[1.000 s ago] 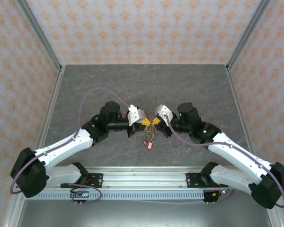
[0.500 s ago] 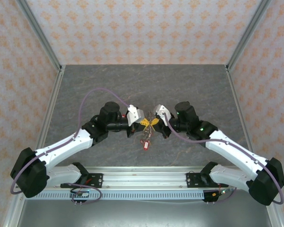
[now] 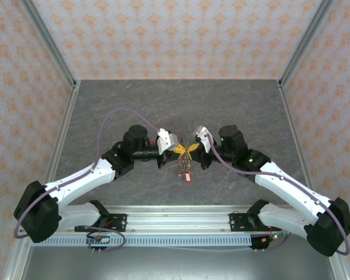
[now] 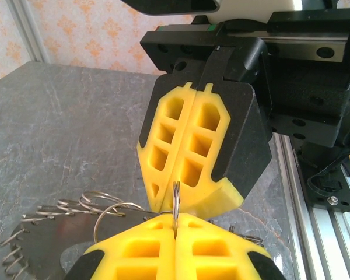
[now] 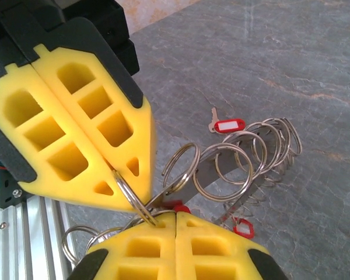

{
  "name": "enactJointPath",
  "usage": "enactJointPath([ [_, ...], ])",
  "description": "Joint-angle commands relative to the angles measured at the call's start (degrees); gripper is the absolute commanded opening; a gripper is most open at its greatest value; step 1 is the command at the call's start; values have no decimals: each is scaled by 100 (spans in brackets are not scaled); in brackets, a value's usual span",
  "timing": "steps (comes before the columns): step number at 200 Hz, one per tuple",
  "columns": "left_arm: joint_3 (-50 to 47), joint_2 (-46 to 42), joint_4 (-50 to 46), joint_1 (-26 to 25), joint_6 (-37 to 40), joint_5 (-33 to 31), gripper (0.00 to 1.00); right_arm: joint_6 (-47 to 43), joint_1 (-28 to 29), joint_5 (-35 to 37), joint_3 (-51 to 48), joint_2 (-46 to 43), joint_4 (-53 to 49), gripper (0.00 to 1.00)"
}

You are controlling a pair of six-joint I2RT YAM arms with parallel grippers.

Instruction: Put the keys on the keyring

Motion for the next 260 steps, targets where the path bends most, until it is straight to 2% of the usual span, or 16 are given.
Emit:
enactJointPath([
  [1,171,-152,-79,-31,311,-66,0,-109,-31,342,267,-190,-306,0],
  [28,199,-200,-371,-33,512,-352,0,-191,-31,367,360,-237,-514,0],
  [98,227,-185,-482,-39,558,-399,0,-220,-31,213,352,-184,-572,0],
  [108,270,-158,-553,-39,611,-418,0,-218,-31,320,338,-183,-551,3],
  [116,305,-133,-646,-37,654,-466,0,-234,-31,406,319,-199,-534,10],
  [141,461,-62,-1047,-39,865,-725,0,-93,-31,943,205,-257,-326,19],
  [152,557,-38,-1332,-40,1049,-845,0,285,-31,1356,180,-264,-213,21],
  [199,1316,431,-2964,-71,1940,-1094,0,1784,-80,3170,300,-14,-273,16],
  [208,1350,498,-2996,-112,1988,-1120,0,1974,-113,3321,288,9,-273,17],
  [225,1363,609,-2854,-220,1958,-1115,0,2229,-181,3260,232,-3,-237,25],
  [260,1583,1088,-2658,-578,1714,-1100,0,2860,-347,3760,117,-154,-362,26],
])
